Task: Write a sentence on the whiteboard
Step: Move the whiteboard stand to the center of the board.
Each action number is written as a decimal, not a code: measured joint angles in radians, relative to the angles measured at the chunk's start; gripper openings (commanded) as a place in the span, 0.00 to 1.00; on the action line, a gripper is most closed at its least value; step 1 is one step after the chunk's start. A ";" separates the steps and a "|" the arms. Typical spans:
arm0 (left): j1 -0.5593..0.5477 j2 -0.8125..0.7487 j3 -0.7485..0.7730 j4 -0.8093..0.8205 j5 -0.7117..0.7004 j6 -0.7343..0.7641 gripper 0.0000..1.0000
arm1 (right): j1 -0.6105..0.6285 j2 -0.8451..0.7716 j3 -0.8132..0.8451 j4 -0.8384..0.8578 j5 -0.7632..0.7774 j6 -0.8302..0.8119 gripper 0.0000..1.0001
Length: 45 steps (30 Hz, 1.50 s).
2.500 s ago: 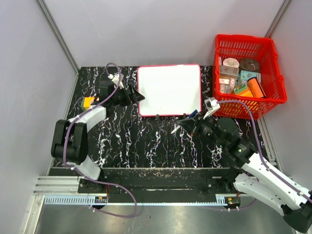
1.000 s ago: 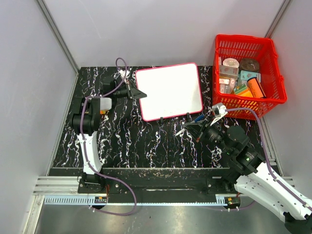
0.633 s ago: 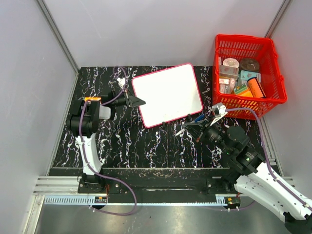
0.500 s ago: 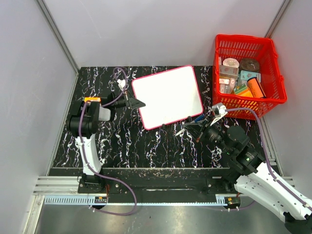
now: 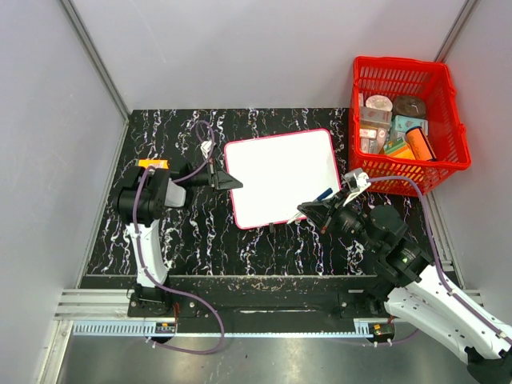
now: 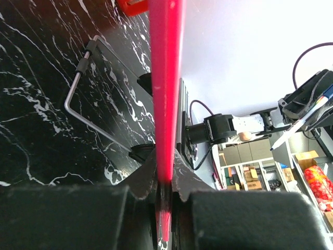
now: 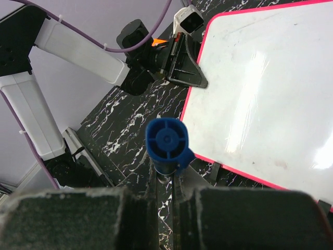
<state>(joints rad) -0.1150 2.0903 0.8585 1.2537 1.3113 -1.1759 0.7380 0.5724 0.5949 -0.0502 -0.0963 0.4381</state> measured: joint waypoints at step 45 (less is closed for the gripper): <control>-0.107 -0.492 -0.077 -1.041 -0.393 0.944 0.99 | 0.000 -0.042 0.000 -0.007 0.008 0.003 0.00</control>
<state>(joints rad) -0.2222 1.5978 0.7811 0.2131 0.9188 -0.2321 0.7380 0.5304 0.5945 -0.0574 -0.0887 0.4416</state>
